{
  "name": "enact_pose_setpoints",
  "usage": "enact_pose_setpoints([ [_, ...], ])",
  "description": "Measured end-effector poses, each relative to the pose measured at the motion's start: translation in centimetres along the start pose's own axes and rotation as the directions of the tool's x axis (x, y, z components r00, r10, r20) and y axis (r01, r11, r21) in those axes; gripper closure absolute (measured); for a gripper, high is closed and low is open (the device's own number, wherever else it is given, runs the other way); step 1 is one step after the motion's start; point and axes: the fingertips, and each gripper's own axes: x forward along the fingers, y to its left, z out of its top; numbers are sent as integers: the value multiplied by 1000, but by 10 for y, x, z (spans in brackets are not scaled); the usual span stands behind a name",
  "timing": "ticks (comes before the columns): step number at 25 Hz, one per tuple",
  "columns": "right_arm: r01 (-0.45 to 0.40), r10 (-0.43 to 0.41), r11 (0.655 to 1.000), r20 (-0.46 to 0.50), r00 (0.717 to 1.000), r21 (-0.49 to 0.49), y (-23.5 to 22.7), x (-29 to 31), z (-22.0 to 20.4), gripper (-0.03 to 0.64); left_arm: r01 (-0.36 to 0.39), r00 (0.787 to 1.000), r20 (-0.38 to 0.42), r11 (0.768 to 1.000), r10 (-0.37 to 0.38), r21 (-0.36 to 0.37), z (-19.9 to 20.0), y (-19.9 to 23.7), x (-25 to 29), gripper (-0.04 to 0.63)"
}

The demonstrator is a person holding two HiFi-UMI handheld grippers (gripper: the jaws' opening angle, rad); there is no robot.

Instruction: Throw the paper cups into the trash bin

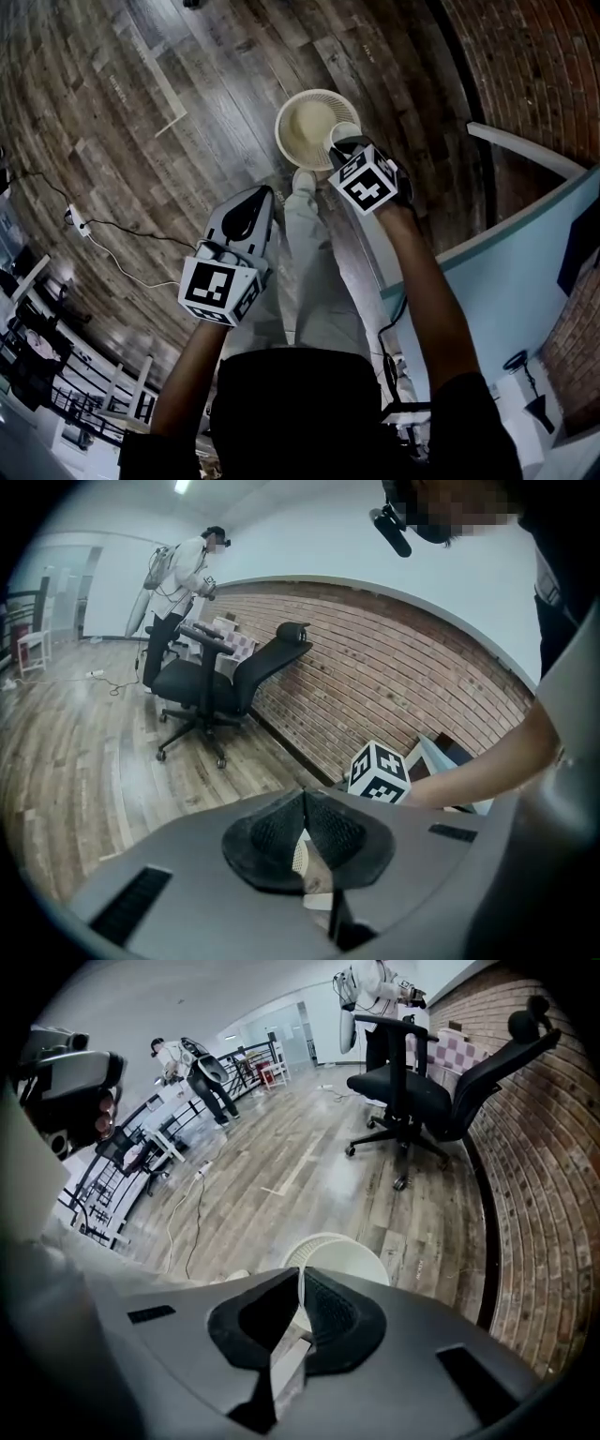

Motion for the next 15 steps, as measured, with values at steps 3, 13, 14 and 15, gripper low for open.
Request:
enact_pose_setpoints([
  [3, -5, 5, 1000, -10, 1000, -5, -5, 20, -4, 597, 13, 1000, -7, 1000, -13, 5, -8, 8, 13, 591],
  [13, -63, 59, 996, -68, 996, -59, -8, 99, -27, 597, 11, 999, -52, 998, -14, -57, -56, 31, 42, 591],
  [14, -63, 58, 996, -75, 996, -69, -8, 106, -29, 597, 11, 998, -58, 998, -15, -61, -61, 33, 44, 591],
  [15, -63, 56, 995, -84, 995, -83, -9, 114, -32, 597, 9, 998, -62, 998, -13, -66, -64, 35, 47, 591],
])
